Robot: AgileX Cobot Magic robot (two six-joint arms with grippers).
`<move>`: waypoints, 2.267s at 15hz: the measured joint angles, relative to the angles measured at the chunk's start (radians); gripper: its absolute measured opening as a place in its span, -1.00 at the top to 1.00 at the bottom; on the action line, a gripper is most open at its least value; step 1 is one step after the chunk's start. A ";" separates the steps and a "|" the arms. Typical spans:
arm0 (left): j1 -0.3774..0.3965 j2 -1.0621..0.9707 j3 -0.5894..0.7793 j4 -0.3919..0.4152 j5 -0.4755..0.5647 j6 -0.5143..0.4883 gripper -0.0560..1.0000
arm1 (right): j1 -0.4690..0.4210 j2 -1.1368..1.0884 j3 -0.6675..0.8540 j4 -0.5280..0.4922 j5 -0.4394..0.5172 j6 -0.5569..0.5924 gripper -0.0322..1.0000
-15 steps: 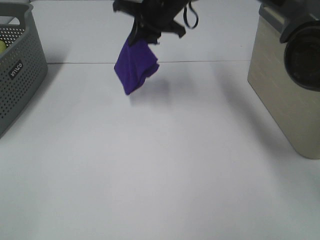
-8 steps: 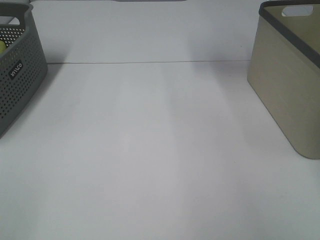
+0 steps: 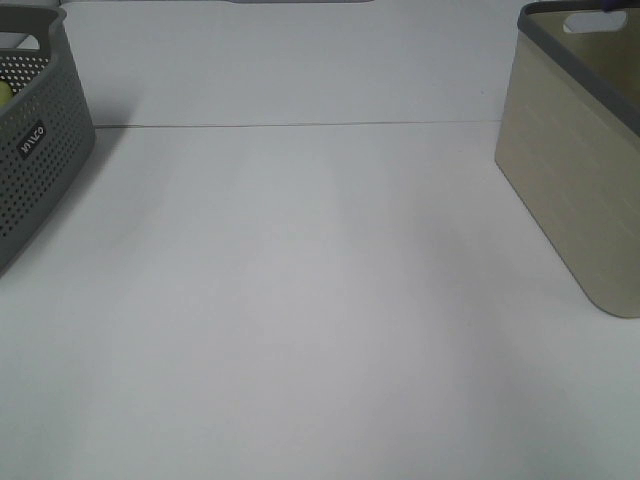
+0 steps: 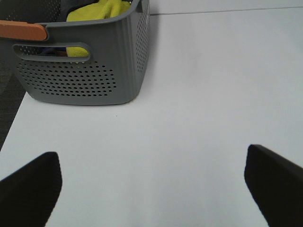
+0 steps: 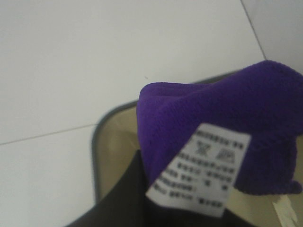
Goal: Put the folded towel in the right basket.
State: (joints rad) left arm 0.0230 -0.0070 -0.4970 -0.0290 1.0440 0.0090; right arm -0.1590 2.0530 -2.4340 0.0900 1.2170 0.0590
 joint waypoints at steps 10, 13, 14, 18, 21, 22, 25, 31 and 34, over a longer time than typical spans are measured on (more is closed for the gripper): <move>0.000 0.000 0.000 0.000 0.000 0.000 -0.98 | -0.036 0.042 0.240 -0.095 0.009 -0.021 -0.90; 0.000 0.000 0.000 0.000 0.000 0.000 -0.98 | -0.035 0.018 0.241 -0.081 0.009 -0.059 -0.94; 0.000 0.000 0.000 0.000 0.000 0.000 -0.98 | -0.032 -0.005 0.241 -0.078 0.009 -0.066 -0.95; 0.000 0.000 0.000 0.000 0.000 0.000 -0.98 | 0.106 -0.086 0.241 -0.073 0.008 -0.066 -0.95; 0.000 0.000 0.000 0.000 0.000 0.000 -0.98 | 0.162 -0.284 0.334 -0.045 0.003 -0.037 -0.94; 0.000 0.000 0.000 0.000 0.000 0.000 -0.98 | 0.162 -0.333 0.369 -0.041 0.000 -0.037 -0.94; 0.000 0.000 0.000 0.000 0.000 0.000 -0.98 | 0.162 -0.672 0.725 -0.030 -0.003 -0.039 -0.93; 0.000 0.000 0.000 0.000 0.000 0.000 -0.98 | 0.162 -1.536 1.418 -0.071 -0.042 -0.044 -0.93; 0.000 0.000 0.000 0.000 0.000 0.000 -0.98 | 0.162 -1.815 1.634 -0.090 -0.097 -0.045 -0.93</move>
State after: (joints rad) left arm 0.0230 -0.0070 -0.4970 -0.0290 1.0440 0.0090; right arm 0.0030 0.2380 -0.8000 0.0000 1.1200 0.0140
